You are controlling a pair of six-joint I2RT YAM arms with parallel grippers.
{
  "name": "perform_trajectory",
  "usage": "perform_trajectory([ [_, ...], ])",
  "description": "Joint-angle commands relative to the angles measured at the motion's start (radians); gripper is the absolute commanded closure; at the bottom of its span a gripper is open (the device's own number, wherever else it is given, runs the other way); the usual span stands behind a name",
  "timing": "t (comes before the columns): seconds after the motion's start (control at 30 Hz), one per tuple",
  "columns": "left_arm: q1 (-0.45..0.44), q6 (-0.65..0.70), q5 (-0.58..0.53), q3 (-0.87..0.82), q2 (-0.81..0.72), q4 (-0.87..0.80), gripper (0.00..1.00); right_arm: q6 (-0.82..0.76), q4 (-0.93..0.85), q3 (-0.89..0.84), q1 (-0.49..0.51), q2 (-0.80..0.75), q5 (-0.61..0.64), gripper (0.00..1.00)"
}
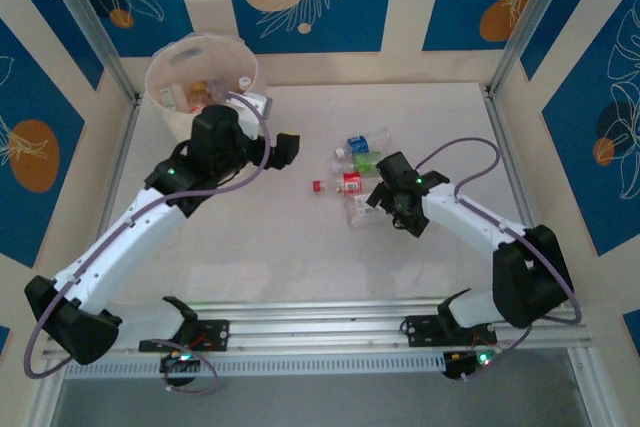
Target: Put the plastic bottles in the bin
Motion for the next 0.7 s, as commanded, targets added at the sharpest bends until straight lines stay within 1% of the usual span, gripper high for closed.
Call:
perform_trajectory([
  [0.0,-0.036,0.002,-0.08,-0.013,0.017,0.06,0.0,0.054,0.006,0.051,0.002,0.044,0.005,0.01],
  [0.17,-0.06,-0.019,-0.1,-0.041,0.061,0.047,0.01,0.092,0.051,0.074,0.005,0.078,-0.002,0.01],
  [0.27,-0.065,-0.029,-0.104,-0.06,0.067,0.058,0.01,0.117,0.045,0.082,0.004,0.097,0.007,0.01],
  [0.47,-0.074,-0.023,-0.153,-0.088,0.09,0.05,0.01,0.154,0.049,0.075,0.002,0.15,0.004,0.01],
  [0.6,-0.079,-0.034,-0.164,-0.109,0.1,0.059,0.01,0.137,0.074,0.08,0.0,0.18,-0.011,0.01],
  [0.67,-0.081,-0.033,-0.169,-0.107,0.11,0.059,0.01,0.097,0.079,0.09,-0.001,0.197,-0.02,0.01],
])
